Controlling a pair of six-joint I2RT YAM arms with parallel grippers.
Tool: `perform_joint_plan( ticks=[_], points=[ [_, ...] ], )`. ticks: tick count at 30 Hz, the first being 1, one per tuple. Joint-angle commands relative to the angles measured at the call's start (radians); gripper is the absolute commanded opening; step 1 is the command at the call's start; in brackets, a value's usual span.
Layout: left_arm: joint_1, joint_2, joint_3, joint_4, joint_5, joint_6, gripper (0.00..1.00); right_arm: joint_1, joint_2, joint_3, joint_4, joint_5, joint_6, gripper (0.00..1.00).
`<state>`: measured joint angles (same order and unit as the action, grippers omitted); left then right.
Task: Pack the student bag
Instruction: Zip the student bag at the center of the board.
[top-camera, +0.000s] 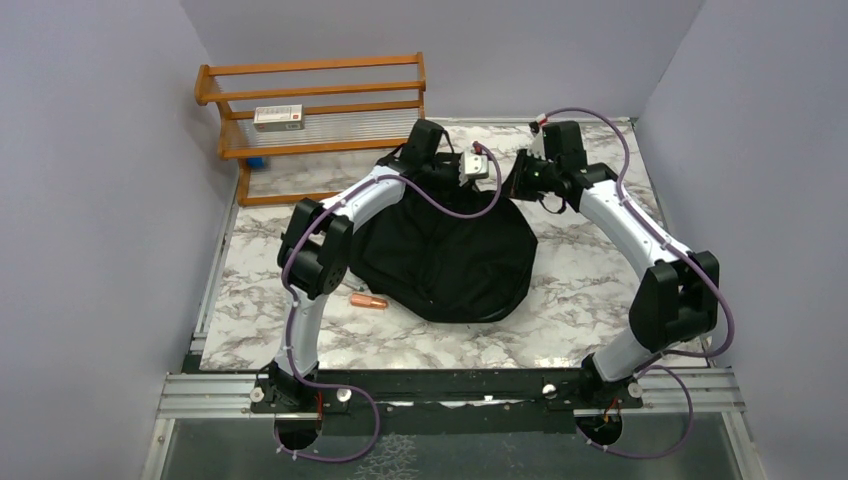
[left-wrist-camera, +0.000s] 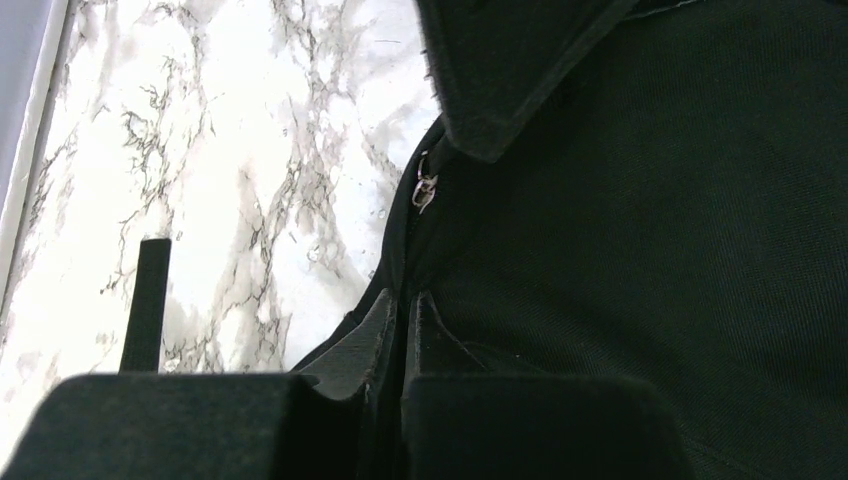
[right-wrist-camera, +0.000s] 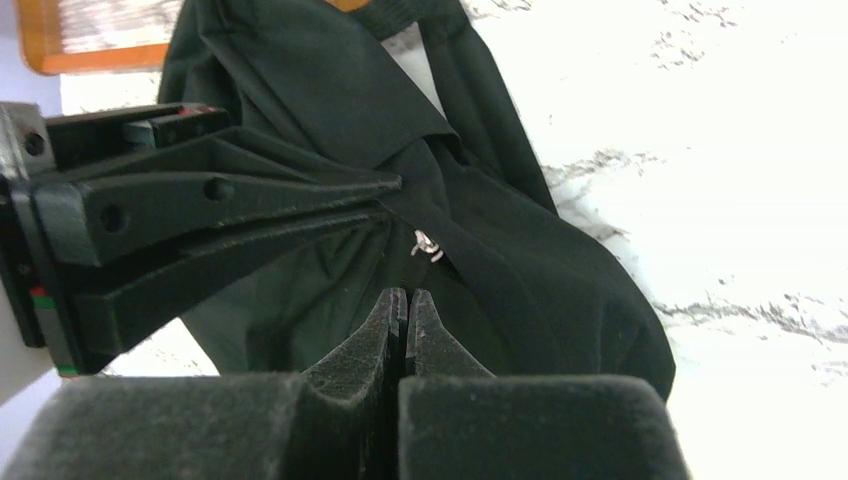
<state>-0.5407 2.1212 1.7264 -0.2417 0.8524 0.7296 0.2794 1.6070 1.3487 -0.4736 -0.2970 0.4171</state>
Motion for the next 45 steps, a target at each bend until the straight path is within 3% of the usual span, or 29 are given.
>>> perform_joint_plan(
  ticks=[1, 16, 28, 36, 38, 43, 45],
  points=[
    [0.022, 0.013, 0.032, -0.011, -0.022, 0.008, 0.00, -0.008, -0.094, -0.040, -0.025, 0.078, -0.001, 0.00],
    [0.131, 0.003, 0.033, -0.005, -0.064, -0.019, 0.00, -0.021, -0.261, -0.190, -0.134, 0.242, -0.026, 0.00],
    [0.214, -0.001, 0.003, 0.170, -0.163, -0.235, 0.00, -0.022, -0.372, -0.356, -0.172, 0.222, 0.029, 0.00],
    [0.219, -0.043, -0.049, 0.148, -0.050, -0.170, 0.01, -0.022, -0.375, -0.351, -0.147, 0.275, 0.044, 0.01],
    [0.219, -0.055, -0.062, 0.152, -0.048, -0.177, 0.11, -0.021, -0.372, -0.340, -0.154, 0.266, 0.036, 0.00],
    [0.205, -0.090, -0.058, 0.160, 0.035, -0.185, 0.49, -0.023, -0.385, -0.296, -0.074, 0.207, 0.026, 0.00],
    [0.183, -0.113, -0.053, 0.161, 0.060, -0.163, 0.57, -0.023, -0.367, -0.241, -0.056, 0.174, 0.026, 0.01]
  ],
)
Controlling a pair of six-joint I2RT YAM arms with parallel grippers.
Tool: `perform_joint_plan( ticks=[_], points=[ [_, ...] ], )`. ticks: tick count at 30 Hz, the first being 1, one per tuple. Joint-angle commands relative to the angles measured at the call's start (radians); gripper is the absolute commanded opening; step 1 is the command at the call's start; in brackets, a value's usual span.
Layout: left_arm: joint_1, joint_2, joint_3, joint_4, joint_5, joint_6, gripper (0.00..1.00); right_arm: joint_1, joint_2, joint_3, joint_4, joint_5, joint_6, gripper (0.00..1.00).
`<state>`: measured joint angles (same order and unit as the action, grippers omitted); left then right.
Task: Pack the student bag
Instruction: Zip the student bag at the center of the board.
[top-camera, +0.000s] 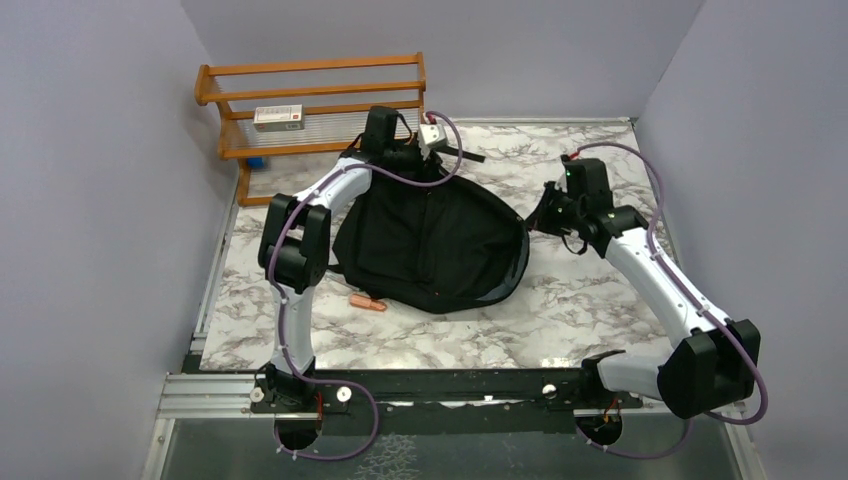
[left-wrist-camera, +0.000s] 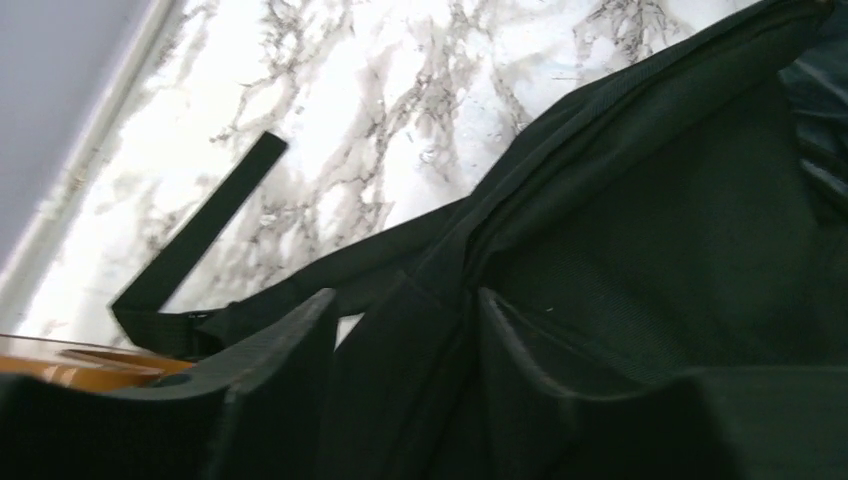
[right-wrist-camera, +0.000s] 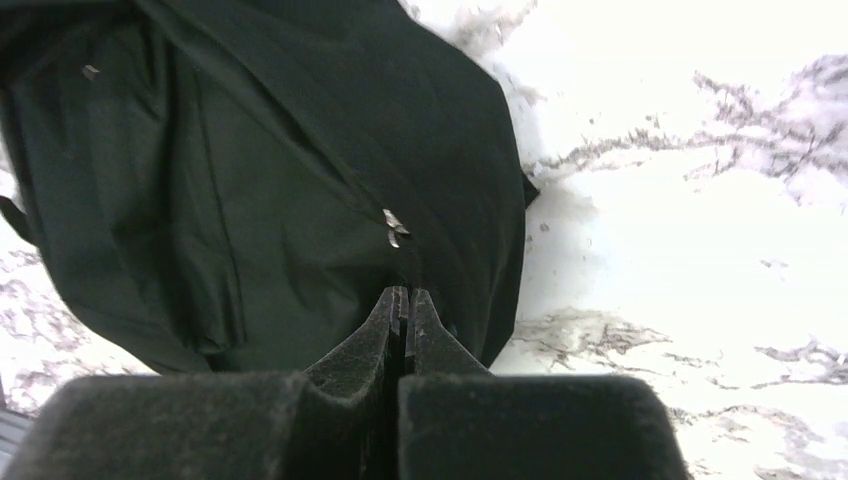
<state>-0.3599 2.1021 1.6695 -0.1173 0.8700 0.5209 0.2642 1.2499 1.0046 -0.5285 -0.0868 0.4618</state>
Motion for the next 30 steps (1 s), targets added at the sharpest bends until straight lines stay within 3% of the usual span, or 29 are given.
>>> perform_joint_plan(
  ticks=[1, 7, 12, 23, 30],
  points=[
    [-0.012, -0.106, 0.007, 0.037, 0.056, 0.063, 0.60, -0.008, -0.002, 0.131, 0.005, -0.054, -0.021, 0.00],
    [-0.100, -0.145, 0.060, 0.018, 0.148, 0.187, 0.64, -0.008, 0.028, 0.214, 0.032, -0.145, -0.058, 0.01],
    [-0.165, -0.095, 0.169, -0.095, 0.223, 0.309, 0.63, -0.008, 0.026, 0.236, 0.041, -0.166, -0.063, 0.00],
    [-0.276, -0.018, 0.233, -0.345, 0.109, 0.565, 0.54, -0.008, 0.017, 0.260, 0.015, -0.161, -0.072, 0.00],
    [-0.302, 0.038, 0.266, -0.416, -0.005, 0.634, 0.52, -0.008, 0.008, 0.240, 0.012, -0.173, -0.071, 0.00]
  ],
)
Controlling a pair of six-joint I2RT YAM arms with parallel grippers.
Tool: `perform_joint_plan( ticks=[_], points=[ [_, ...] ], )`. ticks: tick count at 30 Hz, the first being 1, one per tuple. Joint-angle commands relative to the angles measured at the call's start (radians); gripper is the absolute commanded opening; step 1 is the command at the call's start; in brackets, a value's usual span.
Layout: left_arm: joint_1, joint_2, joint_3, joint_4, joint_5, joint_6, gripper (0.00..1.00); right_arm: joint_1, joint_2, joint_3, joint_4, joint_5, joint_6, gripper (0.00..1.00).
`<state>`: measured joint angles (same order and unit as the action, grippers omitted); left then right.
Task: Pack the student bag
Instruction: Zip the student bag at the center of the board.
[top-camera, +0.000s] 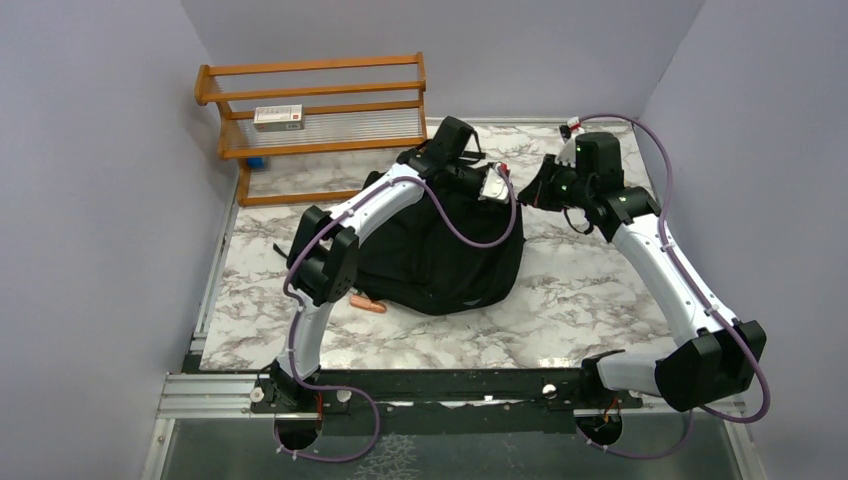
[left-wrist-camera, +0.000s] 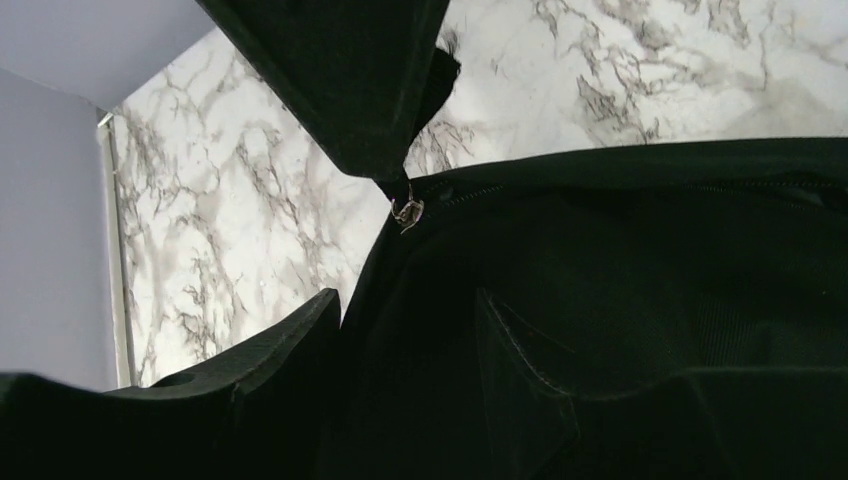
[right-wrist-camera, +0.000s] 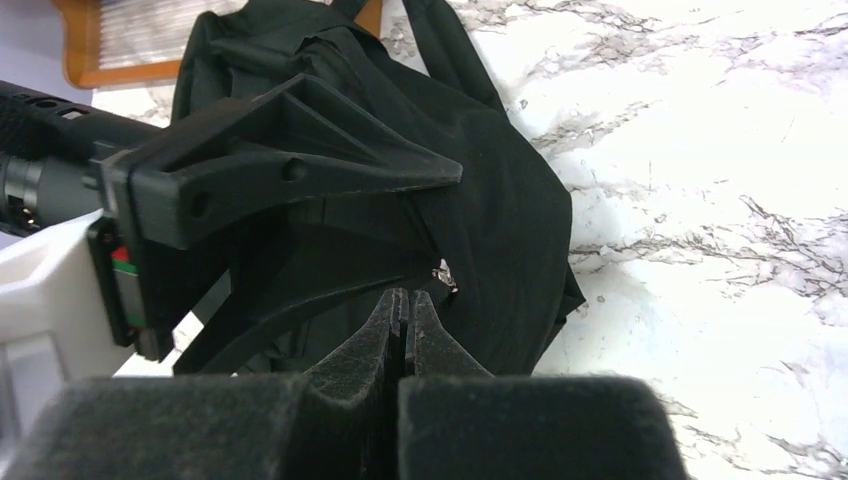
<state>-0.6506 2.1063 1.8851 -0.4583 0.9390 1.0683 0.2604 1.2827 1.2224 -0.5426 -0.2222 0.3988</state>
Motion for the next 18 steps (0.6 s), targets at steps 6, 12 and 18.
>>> perform_joint_plan(
  ticks=[6, 12, 18],
  points=[
    [-0.019, 0.070, 0.106, -0.080, -0.129, 0.098, 0.42, -0.004, -0.033, 0.002, 0.023, -0.038, -0.008, 0.00],
    [-0.020, 0.080, 0.146, -0.080, -0.173, 0.088, 0.19, -0.004, -0.050, -0.030, 0.008, 0.000, -0.005, 0.00],
    [-0.020, 0.085, 0.154, -0.062, -0.244, 0.064, 0.00, -0.004, -0.083, -0.083, -0.010, 0.014, 0.023, 0.01]
  ],
)
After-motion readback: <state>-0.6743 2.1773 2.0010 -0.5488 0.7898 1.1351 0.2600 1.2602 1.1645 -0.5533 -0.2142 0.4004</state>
